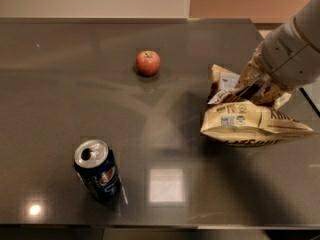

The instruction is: Move brown chip bag near pepsi can

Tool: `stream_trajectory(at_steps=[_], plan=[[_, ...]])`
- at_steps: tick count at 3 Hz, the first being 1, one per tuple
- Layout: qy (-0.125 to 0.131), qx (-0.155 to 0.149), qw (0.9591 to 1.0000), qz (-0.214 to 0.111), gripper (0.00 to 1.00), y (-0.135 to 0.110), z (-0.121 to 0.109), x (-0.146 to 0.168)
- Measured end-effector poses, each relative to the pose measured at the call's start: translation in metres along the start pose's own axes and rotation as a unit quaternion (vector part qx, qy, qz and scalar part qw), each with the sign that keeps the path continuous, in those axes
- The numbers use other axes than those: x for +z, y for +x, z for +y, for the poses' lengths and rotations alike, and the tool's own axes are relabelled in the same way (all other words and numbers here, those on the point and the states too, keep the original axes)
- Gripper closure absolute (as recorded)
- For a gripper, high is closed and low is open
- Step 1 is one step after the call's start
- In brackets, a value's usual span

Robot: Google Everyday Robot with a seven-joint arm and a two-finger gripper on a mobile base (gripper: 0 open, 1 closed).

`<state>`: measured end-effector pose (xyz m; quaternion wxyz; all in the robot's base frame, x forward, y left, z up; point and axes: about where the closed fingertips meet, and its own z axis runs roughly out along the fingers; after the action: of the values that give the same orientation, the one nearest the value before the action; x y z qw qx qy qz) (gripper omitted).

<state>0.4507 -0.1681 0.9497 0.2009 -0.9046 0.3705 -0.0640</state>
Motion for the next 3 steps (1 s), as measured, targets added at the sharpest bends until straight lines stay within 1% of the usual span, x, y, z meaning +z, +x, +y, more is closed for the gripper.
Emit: stream_trajectory(at_steps=[1,2,3], plan=[[0.021,-0.03,0.9993,-0.003,1.0,-0.031,-0.012,0.011],[0.042,-0.052,0.9978,0.0,1.0,-0.058,-0.022,0.027],[0.056,-0.063,0.9964,-0.003,1.0,-0.08,-0.031,0.042]])
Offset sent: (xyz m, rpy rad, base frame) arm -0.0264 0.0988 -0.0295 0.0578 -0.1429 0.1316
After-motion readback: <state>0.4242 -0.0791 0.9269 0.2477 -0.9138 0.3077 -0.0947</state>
